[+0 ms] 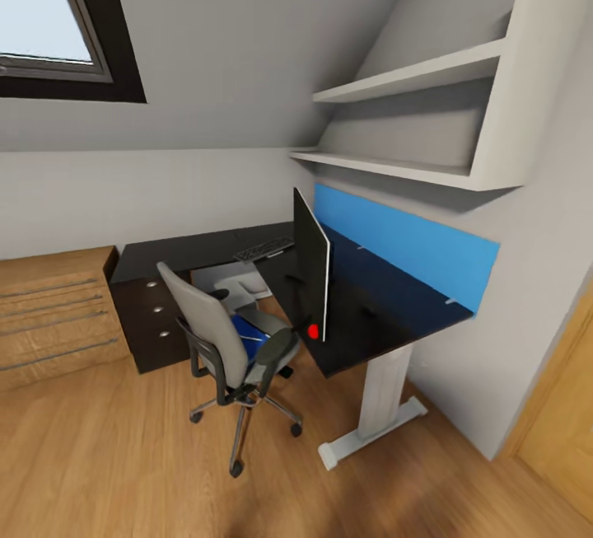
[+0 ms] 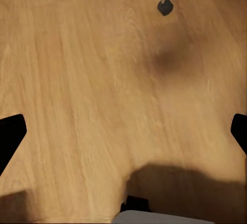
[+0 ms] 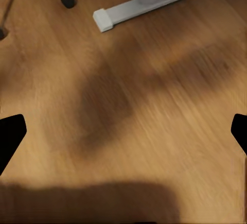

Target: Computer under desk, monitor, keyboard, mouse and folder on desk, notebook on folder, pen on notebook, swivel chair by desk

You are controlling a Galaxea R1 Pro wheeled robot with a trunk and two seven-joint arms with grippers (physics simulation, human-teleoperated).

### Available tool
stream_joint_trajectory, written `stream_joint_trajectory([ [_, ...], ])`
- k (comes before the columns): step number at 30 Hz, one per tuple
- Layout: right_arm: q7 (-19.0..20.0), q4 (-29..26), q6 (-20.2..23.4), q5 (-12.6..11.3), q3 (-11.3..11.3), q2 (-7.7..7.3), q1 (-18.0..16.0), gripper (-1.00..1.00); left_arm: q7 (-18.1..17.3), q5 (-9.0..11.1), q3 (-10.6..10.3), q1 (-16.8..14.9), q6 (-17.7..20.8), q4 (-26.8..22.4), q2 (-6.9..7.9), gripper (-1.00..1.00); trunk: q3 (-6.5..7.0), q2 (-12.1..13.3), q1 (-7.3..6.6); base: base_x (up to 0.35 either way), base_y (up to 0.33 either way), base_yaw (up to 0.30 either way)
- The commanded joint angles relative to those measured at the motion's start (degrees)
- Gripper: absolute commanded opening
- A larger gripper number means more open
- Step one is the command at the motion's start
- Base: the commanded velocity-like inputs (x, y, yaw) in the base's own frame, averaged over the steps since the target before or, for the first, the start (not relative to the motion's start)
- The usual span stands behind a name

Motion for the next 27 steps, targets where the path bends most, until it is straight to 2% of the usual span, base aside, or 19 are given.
stream_joint_trajectory([
  [1,-0.2,0.0,-0.1,0.0,0.0,0.01,0.0,1.0,0.0,0.1,0.1,0.0,-0.1,-0.1,-0.01,1.0,-0.06,0.0,-0.01,-0.084,-0.214,0.287],
  [14,-0.1,0.0,-0.2,0.3,0.2,-0.09,0.0,1.0,0.0,0.2,0.2,0.0,-0.1,-0.1,0.05,1.0,-0.06,0.0,-0.01,-0.006,-0.021,0.287],
  [23,-0.1,0.0,-0.2,0.3,0.3,-0.16,0.0,1.0,0.0,0.2,0.2,0.0,-0.1,-0.1,0.01,1.0,-0.06,0.0,-0.01,0.0,-0.168,0.287],
  [27,-0.1,0.0,-0.2,2.0,0.4,-0.16,0.0,1.0,0.0,0.2,0.2,0.0,-0.1,-0.1,0.01,1.0,-0.06,0.0,-0.01,0.0,-0.039,0.287],
])
